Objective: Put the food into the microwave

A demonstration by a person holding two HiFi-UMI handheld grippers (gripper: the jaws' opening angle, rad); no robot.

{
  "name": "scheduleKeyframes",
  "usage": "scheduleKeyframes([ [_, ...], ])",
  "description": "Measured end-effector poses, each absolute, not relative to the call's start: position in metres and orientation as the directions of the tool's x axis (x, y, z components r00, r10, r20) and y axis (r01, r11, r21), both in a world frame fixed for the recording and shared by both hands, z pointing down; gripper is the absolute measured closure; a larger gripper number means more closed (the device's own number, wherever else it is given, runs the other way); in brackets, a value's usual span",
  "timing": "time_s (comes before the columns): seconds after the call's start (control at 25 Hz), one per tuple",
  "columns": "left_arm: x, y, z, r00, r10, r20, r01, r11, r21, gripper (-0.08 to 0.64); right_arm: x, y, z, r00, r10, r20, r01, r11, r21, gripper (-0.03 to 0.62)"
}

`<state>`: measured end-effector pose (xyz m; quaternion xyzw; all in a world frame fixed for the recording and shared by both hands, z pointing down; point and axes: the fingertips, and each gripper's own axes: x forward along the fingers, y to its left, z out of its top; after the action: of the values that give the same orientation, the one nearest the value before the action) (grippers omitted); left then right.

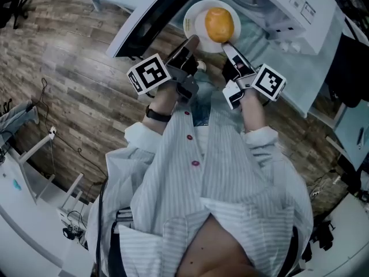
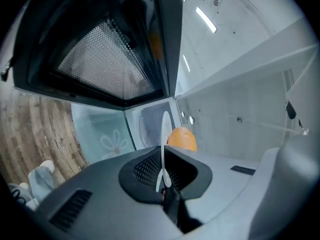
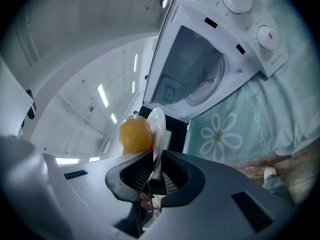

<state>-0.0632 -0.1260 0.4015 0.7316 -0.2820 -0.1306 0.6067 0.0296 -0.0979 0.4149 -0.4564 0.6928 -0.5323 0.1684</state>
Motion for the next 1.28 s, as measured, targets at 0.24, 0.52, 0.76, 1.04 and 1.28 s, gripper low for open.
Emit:
scheduleKeyframes([
  [0.24,-0.027,-0.164,0.409,0.817,-0.552,0.165,-0.266,-0.109,0.958,0.541,0.066,-0.132,0.427,-0.497,-0.823,0.275,-0.427,-0.044,-0.903,0.526],
  [0.52,-0.004,-0.193,0.418,0.832,-0.522,0.187,-0.275,-0.097,0.956,0.541,0.089,-0.155,0.439,-0.467,-0.829,0.309,-0.410,-0.106,-0.906,0.526],
  [0.76,0.017,-0.201,0.424,0.858,-0.476,0.192,-0.268,-0.098,0.958,0.541,0.109,-0.157,0.445,-0.426,-0.844,0.324,-0.404,-0.143,-0.903,0.525],
  [1.04,0.033,-0.205,0.422,0.892,-0.409,0.192,-0.260,-0.115,0.959,0.541,0.121,-0.153,0.443,-0.361,-0.873,0.329,-0.389,-0.180,-0.904,0.526],
  [1.28,0.044,-0.207,0.422,0.914,-0.355,0.196,-0.256,-0.132,0.958,0.541,0.128,-0.152,0.442,-0.320,-0.893,0.317,-0.373,-0.189,-0.908,0.526],
])
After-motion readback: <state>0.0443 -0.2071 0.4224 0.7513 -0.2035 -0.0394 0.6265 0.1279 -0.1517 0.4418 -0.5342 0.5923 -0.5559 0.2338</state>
